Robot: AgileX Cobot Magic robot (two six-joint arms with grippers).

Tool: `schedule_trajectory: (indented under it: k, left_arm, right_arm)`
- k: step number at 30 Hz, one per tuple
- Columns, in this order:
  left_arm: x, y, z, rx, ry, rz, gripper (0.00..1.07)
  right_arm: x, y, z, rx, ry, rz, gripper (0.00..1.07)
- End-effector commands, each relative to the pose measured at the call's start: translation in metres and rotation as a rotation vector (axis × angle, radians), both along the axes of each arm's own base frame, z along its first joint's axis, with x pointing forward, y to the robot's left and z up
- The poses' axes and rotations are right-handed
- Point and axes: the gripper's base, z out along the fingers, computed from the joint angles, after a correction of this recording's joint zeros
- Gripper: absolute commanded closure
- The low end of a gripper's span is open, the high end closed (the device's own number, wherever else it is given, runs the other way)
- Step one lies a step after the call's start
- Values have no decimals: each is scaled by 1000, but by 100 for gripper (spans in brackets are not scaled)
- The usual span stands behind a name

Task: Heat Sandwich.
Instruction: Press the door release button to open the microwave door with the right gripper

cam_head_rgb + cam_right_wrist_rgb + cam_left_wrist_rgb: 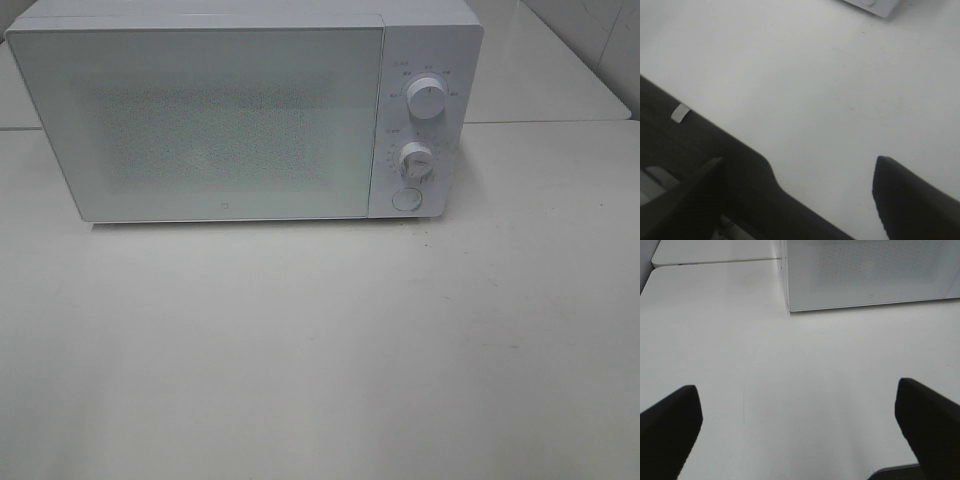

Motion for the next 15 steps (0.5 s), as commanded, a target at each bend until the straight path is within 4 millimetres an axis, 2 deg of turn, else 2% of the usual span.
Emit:
schedule_trajectory:
  k: [1, 3, 8, 15]
  left_arm:
    - [-3, 0, 0, -6, -35, 7, 3]
    - [-3, 0, 0, -6, -35, 7, 3]
    - [-3, 0, 0, -6, -35, 7, 3]
    - [-3, 0, 0, -6, -35, 7, 3]
  right_arm:
    - [-11, -13, 3, 11, -69, -123, 31]
    - [-14, -16, 4, 15, -90, -158, 31]
    - [-38, -28, 4, 54, -209, -299, 31]
    - [-50, -29, -18, 56, -250, -424, 31]
